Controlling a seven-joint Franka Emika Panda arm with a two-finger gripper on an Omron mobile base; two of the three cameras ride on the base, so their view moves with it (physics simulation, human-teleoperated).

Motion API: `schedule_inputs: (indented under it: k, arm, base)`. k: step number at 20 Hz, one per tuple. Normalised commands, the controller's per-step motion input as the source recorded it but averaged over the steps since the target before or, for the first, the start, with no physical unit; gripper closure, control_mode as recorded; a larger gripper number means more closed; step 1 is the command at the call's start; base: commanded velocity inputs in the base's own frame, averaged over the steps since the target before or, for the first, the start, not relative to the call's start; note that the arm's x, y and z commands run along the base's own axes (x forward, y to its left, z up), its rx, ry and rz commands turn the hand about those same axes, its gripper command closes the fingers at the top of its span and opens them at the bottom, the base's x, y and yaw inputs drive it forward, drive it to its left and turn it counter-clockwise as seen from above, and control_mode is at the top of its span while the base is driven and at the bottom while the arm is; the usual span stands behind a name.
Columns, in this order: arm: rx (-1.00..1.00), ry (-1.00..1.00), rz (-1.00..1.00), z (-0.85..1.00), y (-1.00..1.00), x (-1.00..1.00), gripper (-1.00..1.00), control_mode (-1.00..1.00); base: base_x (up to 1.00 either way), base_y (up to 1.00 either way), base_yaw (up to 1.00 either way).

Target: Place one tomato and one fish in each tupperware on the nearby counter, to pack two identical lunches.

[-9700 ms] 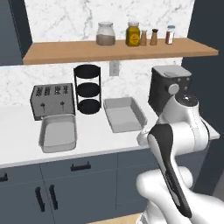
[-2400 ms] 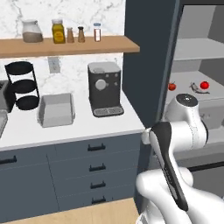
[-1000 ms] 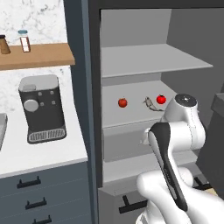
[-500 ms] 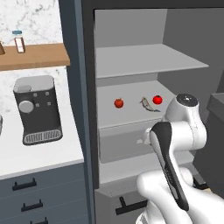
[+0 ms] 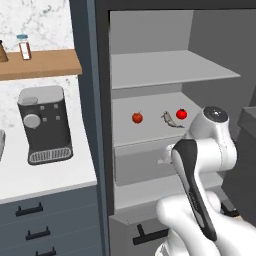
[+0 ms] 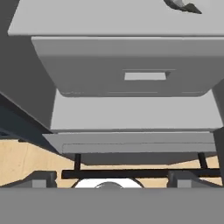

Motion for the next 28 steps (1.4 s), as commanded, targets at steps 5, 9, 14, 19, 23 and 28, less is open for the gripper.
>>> schedule_inputs:
  k: [5,9,14,19,23,28]
  arm:
    - [0.0,-0.43,0.29,0.15,0.1,0.44,-1.0,-1.0]
    - [0.01,-0.3,0.2,0.14,0.31,0.66,-1.0,-1.0]
    - [0.19,-0.2,0.12,0.13,0.13,0.93,-1.0,-1.0]
    - [0.13,0.07,0.04,0.46,-0.06,0.68,-1.0,-1.0]
    - [0.0,0.15,-0.01,0.01,0.0,0.83,-1.0,-1.0]
    - [-0.03,0.04,-0.03,-0.32,0.03,0.72,-1.0,-1.0]
  base:
    - [0.0,0.0,0.0]
    - [0.0,0.0,0.0]
    - [0.0,0.0,0.0]
    - [0.0,0.0,0.0]
    - [0.0,0.0,0.0]
    - [0.0,0.0,0.0]
